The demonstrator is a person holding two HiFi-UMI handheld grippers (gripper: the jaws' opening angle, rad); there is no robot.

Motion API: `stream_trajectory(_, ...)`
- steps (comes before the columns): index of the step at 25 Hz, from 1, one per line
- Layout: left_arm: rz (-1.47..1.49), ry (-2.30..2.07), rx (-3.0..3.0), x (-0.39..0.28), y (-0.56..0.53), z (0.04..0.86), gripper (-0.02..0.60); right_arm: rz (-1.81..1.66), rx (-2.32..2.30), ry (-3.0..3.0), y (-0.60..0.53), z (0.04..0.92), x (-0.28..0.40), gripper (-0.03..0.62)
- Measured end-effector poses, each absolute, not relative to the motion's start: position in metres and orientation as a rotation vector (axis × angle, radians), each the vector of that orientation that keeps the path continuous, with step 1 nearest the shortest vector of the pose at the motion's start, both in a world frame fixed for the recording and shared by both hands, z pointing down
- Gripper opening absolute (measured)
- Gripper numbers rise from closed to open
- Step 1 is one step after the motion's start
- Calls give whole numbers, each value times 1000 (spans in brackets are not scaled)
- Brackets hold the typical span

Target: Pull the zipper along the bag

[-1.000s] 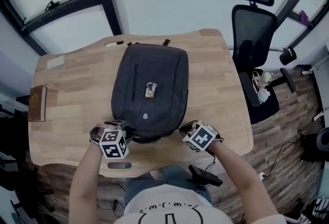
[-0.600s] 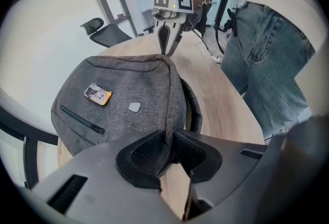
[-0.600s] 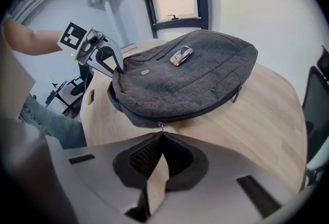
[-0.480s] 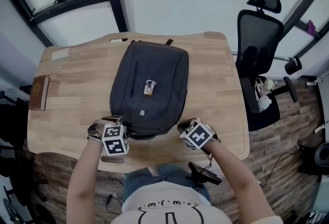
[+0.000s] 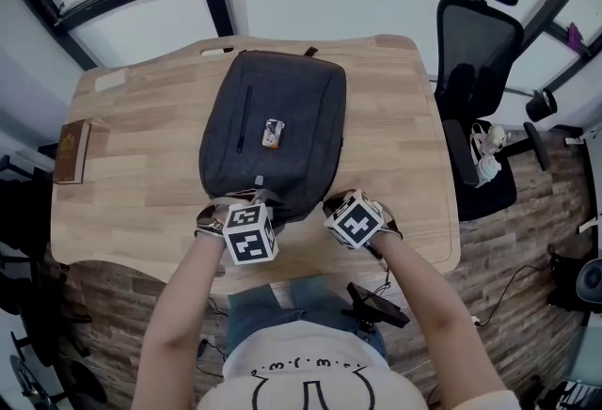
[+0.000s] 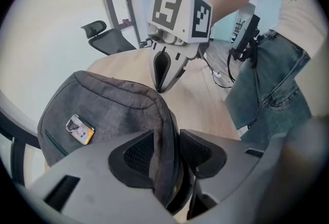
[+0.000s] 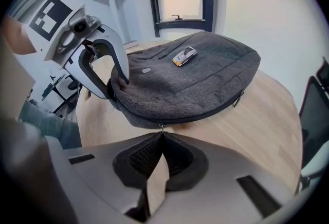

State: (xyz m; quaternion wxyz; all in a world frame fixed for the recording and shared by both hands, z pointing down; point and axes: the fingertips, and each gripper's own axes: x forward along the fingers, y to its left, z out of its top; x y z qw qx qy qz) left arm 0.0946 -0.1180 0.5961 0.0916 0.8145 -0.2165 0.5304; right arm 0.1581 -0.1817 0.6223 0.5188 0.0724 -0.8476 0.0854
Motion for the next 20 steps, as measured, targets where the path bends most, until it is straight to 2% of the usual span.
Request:
stream_trajectory(3, 1614, -660, 2379, 97, -125, 605, 140, 238, 210, -2047, -183, 621, 160, 57)
stream_trajectory(4, 1616, -657, 2359, 97, -125, 607, 110, 247, 218, -2053, -182, 621, 160, 57)
stream_trajectory(8, 1598, -663, 2322, 96, -124, 608, 76, 222, 211, -2073, -184, 620, 162, 57)
stream_trajectory(20, 1610, -637, 2349, 104, -127, 608, 61, 29, 228, -2018, -226, 619, 177, 61)
